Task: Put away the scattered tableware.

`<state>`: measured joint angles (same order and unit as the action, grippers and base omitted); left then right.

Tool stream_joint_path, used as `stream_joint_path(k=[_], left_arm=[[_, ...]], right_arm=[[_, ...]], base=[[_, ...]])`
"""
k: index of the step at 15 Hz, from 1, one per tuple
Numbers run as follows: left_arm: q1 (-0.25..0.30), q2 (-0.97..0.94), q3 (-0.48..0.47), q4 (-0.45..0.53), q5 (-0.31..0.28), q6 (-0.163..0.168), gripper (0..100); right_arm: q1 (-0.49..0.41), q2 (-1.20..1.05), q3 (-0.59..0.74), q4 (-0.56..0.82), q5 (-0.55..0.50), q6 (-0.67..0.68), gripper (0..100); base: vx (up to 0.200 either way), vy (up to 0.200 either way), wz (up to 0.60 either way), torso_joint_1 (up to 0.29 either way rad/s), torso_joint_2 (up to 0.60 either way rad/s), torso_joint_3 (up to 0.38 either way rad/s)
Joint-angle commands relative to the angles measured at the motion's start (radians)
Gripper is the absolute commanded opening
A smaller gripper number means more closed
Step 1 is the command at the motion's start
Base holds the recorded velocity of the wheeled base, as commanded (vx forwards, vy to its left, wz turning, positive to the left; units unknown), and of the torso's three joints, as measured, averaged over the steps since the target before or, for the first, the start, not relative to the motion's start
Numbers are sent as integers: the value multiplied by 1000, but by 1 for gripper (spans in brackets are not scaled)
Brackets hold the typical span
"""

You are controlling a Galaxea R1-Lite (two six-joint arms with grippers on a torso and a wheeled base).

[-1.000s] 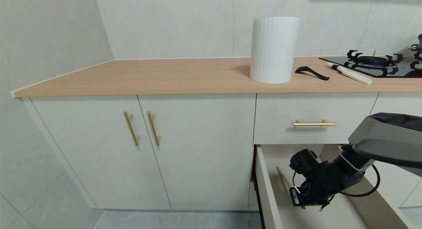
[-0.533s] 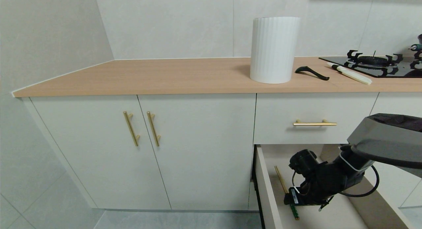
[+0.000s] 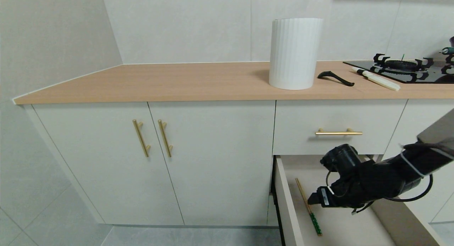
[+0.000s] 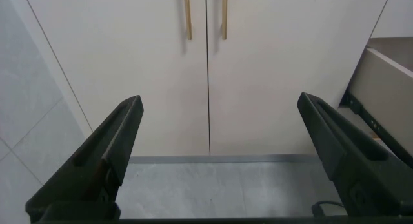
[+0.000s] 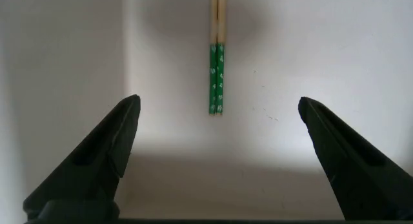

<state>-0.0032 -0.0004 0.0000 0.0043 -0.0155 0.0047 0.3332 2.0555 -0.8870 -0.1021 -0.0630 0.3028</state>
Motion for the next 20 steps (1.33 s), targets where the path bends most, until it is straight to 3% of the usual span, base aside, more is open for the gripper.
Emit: stream_joint_path(k=[1,7,14,20], left_arm=[[0,0,0,0,0,0,100],[0,0,0,0,0,0,100],[0,0,0,0,0,0,100],[0,0,0,0,0,0,100]], right_arm=[[-48,-296,16,48,17,-7,100],[-192,-561,-3,55,25,-93,100],[-200,-580,0,52,23,-114,100],[-200,-577,2,52,22,-119,100]], base=[[0,0,0,0,0,0],[0,0,0,0,0,0],[0,0,0,24,-119,-117],[0,0,0,177,-491,-293]])
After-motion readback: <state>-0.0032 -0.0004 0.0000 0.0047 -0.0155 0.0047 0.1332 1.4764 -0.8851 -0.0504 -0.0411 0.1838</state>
